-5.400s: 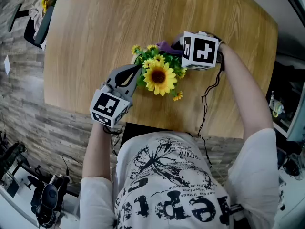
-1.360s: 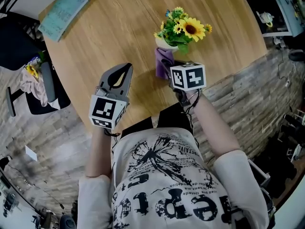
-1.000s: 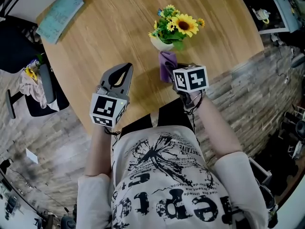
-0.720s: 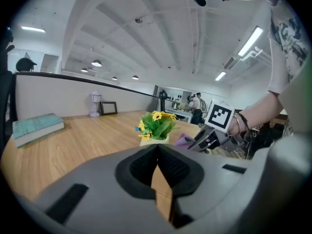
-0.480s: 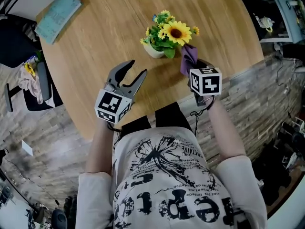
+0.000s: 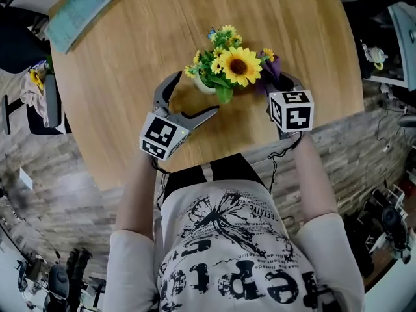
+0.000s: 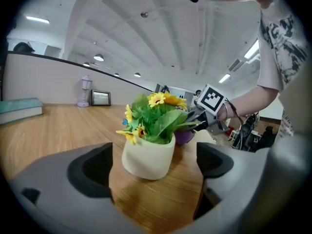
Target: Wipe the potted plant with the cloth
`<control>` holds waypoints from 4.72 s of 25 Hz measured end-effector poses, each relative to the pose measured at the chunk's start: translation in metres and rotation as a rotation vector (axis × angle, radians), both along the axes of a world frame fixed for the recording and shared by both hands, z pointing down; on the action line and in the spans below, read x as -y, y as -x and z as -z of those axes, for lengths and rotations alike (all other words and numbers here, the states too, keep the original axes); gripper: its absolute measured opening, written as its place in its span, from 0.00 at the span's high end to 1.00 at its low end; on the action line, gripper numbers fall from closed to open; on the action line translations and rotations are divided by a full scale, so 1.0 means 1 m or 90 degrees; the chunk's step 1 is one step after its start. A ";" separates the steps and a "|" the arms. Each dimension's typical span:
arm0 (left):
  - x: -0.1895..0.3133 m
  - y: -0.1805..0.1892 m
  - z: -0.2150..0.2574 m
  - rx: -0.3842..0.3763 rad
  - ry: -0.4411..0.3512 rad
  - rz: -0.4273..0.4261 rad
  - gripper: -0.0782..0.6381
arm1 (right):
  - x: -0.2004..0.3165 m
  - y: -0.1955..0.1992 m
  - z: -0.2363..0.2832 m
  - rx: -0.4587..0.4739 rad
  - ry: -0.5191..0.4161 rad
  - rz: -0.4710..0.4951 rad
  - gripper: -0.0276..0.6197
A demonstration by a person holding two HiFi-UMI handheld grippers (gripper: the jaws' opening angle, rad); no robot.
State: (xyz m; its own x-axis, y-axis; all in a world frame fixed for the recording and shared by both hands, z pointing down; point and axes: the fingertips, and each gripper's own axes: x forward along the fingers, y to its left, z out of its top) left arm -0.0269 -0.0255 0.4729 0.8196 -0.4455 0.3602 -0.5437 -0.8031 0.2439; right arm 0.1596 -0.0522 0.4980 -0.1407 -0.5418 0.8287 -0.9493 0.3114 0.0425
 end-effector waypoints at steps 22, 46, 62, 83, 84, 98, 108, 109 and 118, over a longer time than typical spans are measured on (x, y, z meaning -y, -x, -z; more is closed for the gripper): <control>0.039 -0.050 -0.047 0.148 -0.050 -0.028 0.12 | 0.044 -0.010 -0.021 0.034 -0.003 0.090 0.83; 0.055 -0.029 0.049 0.072 -0.032 0.064 0.15 | 0.041 0.045 0.021 0.116 -0.027 0.170 0.83; 0.080 0.000 0.140 0.049 -0.073 0.093 0.15 | 0.039 0.145 0.107 0.259 -0.121 0.319 0.84; 0.092 0.024 0.158 -0.014 -0.081 0.135 0.15 | 0.013 0.219 0.118 0.294 -0.110 0.438 0.84; 0.093 0.027 0.157 -0.014 -0.081 0.141 0.15 | 0.011 0.223 0.117 0.296 -0.106 0.443 0.84; 0.098 0.053 0.150 -0.007 -0.073 0.187 0.15 | 0.002 0.226 0.121 0.392 -0.069 0.423 0.84; 0.098 0.054 0.142 0.009 -0.067 0.189 0.15 | 0.027 0.197 0.124 0.381 -0.100 0.383 0.84; 0.097 0.054 0.142 0.009 -0.065 0.188 0.15 | 0.030 0.194 0.125 0.381 -0.103 0.377 0.84; 0.089 0.044 0.125 0.049 -0.102 0.136 0.15 | 0.063 0.155 0.112 0.347 -0.136 0.297 0.84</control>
